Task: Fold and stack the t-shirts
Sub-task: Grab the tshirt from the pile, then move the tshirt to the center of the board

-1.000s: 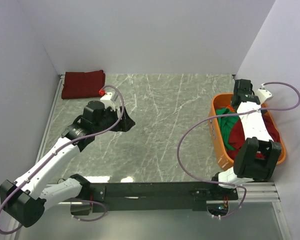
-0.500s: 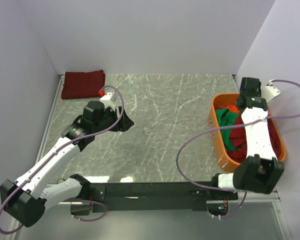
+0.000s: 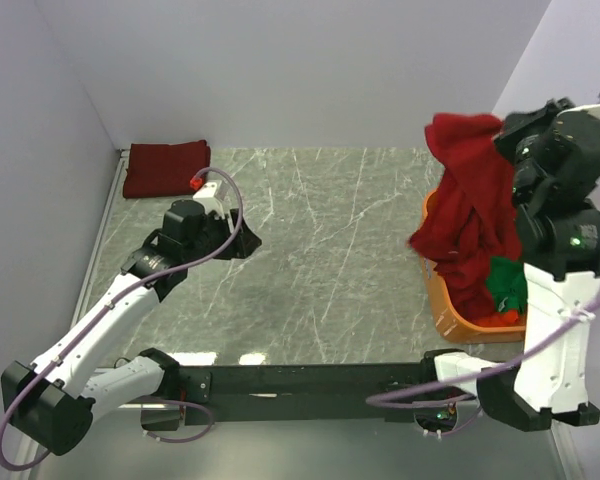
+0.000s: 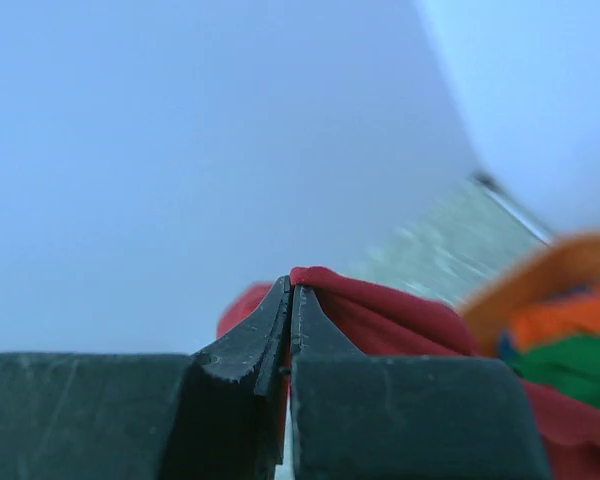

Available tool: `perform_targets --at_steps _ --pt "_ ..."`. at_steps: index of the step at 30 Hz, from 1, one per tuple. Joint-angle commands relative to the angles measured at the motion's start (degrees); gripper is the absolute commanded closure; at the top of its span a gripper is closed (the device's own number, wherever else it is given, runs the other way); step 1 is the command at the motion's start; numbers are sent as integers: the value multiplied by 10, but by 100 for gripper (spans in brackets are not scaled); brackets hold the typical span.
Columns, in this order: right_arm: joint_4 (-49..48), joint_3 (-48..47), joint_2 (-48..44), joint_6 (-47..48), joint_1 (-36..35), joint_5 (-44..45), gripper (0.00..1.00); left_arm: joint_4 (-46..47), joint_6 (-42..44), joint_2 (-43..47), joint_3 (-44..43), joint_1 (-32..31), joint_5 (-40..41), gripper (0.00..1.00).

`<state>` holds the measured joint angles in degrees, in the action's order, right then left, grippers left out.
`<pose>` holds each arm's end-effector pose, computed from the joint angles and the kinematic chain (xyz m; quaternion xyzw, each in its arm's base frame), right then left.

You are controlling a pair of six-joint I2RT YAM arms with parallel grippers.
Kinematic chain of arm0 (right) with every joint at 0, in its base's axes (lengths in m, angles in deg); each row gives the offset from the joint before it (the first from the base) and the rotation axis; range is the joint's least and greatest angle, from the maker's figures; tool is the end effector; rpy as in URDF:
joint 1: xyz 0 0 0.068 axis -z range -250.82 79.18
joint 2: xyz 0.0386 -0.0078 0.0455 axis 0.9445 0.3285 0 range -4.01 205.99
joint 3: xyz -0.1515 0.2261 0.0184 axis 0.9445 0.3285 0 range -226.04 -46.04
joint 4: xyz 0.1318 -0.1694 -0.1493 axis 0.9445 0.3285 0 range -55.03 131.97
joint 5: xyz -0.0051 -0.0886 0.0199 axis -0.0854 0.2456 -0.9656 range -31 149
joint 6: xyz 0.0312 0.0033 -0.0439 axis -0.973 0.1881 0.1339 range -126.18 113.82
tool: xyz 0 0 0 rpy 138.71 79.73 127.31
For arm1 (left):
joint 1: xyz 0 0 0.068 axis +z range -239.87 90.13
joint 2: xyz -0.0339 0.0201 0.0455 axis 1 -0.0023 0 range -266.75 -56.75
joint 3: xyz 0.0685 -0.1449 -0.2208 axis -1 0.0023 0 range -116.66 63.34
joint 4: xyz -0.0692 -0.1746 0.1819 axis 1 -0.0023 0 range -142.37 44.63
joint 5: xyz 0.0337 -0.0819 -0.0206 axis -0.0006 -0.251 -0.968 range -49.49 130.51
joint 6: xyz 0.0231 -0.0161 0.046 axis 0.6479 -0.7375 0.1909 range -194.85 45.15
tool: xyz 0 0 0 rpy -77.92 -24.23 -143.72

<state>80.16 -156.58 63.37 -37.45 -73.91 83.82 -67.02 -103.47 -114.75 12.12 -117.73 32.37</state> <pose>0.1630 -0.0061 0.5647 0.3158 0.6452 0.0527 0.6937 0.1980 -0.1103 0.3160 0.0306 0.8572 -0.2953 0.4209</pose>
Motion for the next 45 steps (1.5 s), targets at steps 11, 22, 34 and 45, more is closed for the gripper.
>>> perform_targets --at_steps 11,22,34,45 --pt "-164 -131 49 22 -126 -189 100 38 -20 13 4 73 -27 34" --pt "-200 -90 114 55 -351 -166 100 47 -38 6 17 80 -22 33" --pt "-258 258 88 2 -323 -195 100 109 -135 29 107 85 49 33" --pt "-197 423 32 -30 -331 -75 25 226 -165 -96 133 -1 29 28"
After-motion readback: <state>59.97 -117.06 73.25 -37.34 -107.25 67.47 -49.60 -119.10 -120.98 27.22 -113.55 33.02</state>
